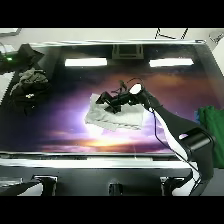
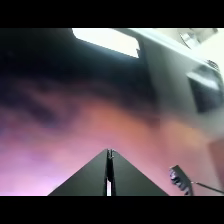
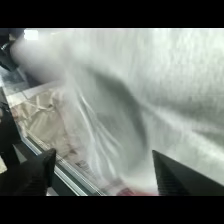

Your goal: Fold the clothes and pants, and hang the long-sleeved shirts on hangers.

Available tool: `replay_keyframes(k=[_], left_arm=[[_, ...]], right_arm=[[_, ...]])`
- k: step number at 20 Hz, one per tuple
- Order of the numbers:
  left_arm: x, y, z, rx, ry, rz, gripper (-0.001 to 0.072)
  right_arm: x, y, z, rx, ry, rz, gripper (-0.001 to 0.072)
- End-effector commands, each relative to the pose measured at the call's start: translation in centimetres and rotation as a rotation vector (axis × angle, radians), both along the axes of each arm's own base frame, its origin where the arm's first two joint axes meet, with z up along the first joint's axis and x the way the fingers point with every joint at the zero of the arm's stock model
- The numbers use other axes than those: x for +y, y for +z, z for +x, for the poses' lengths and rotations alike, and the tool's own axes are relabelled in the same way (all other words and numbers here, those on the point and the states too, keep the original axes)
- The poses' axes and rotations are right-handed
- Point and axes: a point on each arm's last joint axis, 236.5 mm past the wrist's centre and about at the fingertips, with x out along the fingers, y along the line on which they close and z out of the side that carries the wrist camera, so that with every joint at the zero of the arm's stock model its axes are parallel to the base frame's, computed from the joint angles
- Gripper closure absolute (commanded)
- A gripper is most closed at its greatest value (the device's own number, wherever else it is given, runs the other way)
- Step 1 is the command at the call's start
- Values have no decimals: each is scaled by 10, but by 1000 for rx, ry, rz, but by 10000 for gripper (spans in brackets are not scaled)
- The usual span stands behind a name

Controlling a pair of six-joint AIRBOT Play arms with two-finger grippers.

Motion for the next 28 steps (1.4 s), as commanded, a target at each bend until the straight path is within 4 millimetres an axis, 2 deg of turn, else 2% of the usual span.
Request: replay_keyframes(k=[1, 3, 4, 5, 7, 8, 9, 10, 11, 13, 15, 17, 18, 19, 21, 22, 24, 26, 28], left_arm=[[19, 13, -12, -29, 36, 72, 685], [21, 10, -13, -21, 37, 89, 685], [23, 9, -13, -20, 40, 96, 685], [23, 9, -13, -20, 41, 98, 684], [23, 9, -13, -19, 42, 97, 684], [23, 8, -13, -17, 40, 98, 684], [23, 8, -13, -17, 40, 98, 684], [22, 8, -13, -17, 39, 98, 684], [22, 8, -13, -17, 38, 97, 684], [21, 7, -14, -9, 32, 97, 684], [19, 3, -17, 8, 20, 99, 684], [18, 1, -19, 17, 14, 99, 684], [18, 2, -19, 16, 14, 99, 684], [17, 2, -19, 16, 13, 97, 684], [17, 2, -19, 16, 13, 97, 684], [17, 2, -19, 16, 13, 97, 684], [18, 2, -19, 16, 14, 97, 684], [18, 2, -19, 16, 14, 97, 684], [18, 2, -19, 16, 14, 97, 684]], right_arm=[[-24, 15, 7, -16, 23, 35, 20], [-84, 36, 17, -43, 24, -2, 13], [-126, 39, 20, -47, 12, -64, 13], [-170, 35, 20, -31, -6, -149, 13], [-268, 8, -1, 107, -56, -383, 33], [-296, -8, -17, 191, -81, -444, 42], [-305, -22, -32, 251, -85, -445, 43], [-299, -37, -43, 287, -84, -411, 43], [-281, -46, -46, 274, -75, -336, 44], [-241, -54, -39, 204, -79, -166, 44], [-226, -69, -36, 209, -95, -132, 55], [-213, -81, -39, 238, -82, -119, 171], [-207, -82, -39, 236, -73, -102, 352], [-202, -78, -37, 214, -64, -80, 649], [-203, -51, -22, 142, -54, 8, 672], [-209, -30, -12, 97, -44, 51, 671], [-244, 17, 11, -7, -61, 63, 673], [-307, 59, 34, -100, -164, -25, 673], [-381, 97, 44, -148, -322, -136, 674]])
